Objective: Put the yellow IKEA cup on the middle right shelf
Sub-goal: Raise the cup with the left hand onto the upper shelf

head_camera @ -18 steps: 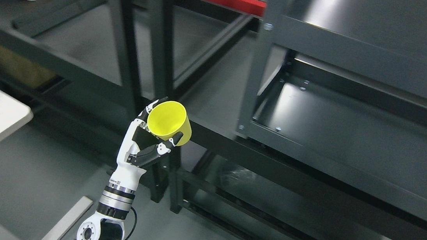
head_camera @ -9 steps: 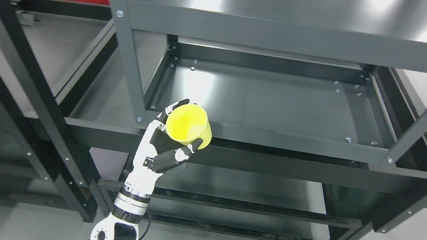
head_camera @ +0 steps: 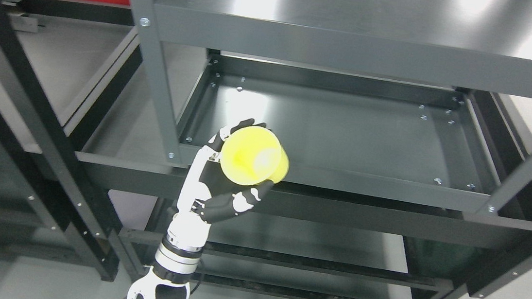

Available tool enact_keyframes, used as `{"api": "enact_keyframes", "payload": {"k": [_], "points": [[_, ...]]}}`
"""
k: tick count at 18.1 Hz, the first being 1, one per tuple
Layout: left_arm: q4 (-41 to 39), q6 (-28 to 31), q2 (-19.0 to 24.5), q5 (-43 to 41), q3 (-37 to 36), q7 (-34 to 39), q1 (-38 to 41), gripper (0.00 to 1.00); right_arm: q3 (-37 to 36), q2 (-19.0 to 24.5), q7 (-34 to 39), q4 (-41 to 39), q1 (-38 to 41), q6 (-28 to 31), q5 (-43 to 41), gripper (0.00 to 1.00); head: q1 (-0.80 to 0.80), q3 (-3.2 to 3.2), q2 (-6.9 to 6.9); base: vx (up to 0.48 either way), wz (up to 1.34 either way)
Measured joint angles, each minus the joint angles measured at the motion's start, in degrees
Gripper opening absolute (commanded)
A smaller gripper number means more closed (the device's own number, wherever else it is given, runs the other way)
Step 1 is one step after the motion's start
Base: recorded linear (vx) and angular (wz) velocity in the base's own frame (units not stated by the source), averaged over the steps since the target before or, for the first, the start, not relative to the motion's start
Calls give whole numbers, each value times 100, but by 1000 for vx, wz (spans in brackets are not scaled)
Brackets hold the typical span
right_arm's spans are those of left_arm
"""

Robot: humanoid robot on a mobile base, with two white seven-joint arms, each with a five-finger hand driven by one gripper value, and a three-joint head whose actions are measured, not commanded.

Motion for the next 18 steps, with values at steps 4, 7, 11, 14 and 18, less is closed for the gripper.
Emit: {"api": "enact_keyframes", "payload": {"k": [4,7,11,14,18], "points": [[-234,-113,0,-295,-425,-2,-263,2,0,0,0,0,-1,0,0,99,0,0,0,36,-106],[-364,-137,0,-472,-686,-4,-696,2,0,0,0,0,1,0,0,99,0,0,0,20,-9],[-475,123,0,-580,-923,91,-1523,1,0,0,0,0,-1,0,0,99,0,0,0,-6,17],[-527,362,0,-611,-1043,516,-2116,0,0,0,0,0,1,0,0,99,0,0,0,17,1],[-571,1052,-1,-571,-1158,1644,-2958,0,0,0,0,0,-1,0,0,99,0,0,-1,38,-66]]}}
